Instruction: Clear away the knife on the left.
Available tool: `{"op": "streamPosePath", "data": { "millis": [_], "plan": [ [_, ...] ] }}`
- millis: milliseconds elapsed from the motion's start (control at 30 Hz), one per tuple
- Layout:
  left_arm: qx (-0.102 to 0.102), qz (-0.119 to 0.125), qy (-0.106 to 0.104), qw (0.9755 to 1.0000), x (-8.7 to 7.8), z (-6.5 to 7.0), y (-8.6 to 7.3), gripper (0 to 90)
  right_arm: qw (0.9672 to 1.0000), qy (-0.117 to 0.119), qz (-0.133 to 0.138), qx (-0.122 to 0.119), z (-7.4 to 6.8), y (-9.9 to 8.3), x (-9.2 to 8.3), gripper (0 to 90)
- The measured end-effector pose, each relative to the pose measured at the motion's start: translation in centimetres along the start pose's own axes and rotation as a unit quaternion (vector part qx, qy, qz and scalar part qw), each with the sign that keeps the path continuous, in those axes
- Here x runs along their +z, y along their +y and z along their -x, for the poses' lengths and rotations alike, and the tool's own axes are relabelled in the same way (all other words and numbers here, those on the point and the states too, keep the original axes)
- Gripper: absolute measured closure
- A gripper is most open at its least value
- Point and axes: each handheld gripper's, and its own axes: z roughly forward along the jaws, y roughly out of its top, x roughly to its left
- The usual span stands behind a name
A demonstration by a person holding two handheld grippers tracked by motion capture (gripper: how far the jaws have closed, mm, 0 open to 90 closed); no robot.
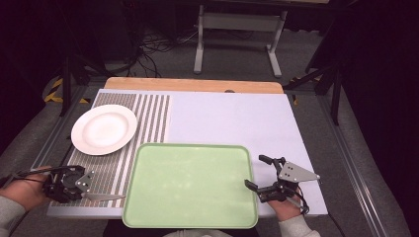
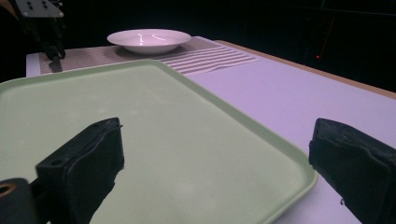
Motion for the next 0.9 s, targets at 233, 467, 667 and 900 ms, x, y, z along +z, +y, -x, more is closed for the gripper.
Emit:
{"op": "streamPosePath", "data": {
  "millis": [233,467,667,900],
  "plan": [
    [0.036,-0.013,0.01,0.9992,0.03,0.38,0.3,79.3,1.0,0.001,0.001,-0.001,-0.04,0.04,-0.04,3.8],
    [0.044,-0.014,0.014,0.9988,0.04,0.5,0.37,80.0,1.0,0.003,0.002,0.001,-0.03,0.01,-0.03,3.8],
    [0.037,-0.02,0.019,0.9989,-0.06,0.56,0.39,80.3,1.0,0.004,0.003,0.002,-0.01,0.02,-0.05,3.8],
    [0.02,-0.014,0.016,0.9996,-0.08,0.57,0.22,80.3,1.0,0.003,0.005,0.004,0.02,0.03,-0.05,3.8]
  ]
}}
